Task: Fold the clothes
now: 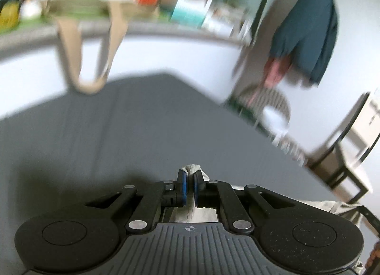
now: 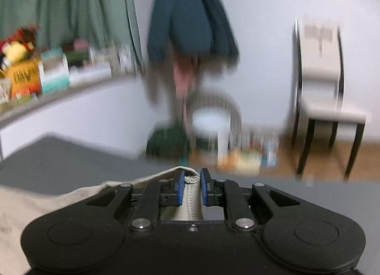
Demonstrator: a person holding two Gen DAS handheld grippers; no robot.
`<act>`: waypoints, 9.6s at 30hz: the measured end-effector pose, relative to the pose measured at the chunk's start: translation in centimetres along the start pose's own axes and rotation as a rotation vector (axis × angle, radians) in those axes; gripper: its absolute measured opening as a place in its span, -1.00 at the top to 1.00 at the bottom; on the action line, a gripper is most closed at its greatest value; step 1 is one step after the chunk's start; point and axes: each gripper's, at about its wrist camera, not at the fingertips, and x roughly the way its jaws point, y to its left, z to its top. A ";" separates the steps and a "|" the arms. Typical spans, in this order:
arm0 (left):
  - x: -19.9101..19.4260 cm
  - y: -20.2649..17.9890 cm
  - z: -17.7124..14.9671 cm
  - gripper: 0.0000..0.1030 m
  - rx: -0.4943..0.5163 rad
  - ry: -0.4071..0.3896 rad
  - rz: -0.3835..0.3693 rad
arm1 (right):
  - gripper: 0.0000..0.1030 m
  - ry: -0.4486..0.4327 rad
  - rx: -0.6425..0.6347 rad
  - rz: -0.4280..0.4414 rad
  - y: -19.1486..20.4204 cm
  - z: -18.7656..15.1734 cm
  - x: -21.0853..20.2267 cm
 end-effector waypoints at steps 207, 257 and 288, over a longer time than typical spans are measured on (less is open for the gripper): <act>-12.7 -6.2 -7.1 0.97 0.821 0.762 -0.435 | 0.89 0.945 -0.129 0.859 5.4 -3.1 -10.0; -7.4 -3.8 -11.9 1.00 0.967 1.329 -0.544 | 0.40 0.935 -1.009 1.022 14.3 -6.3 -15.4; 5.7 5.4 0.8 0.91 -0.194 0.190 -0.128 | 0.09 0.776 -0.435 0.973 28.4 -10.9 -16.2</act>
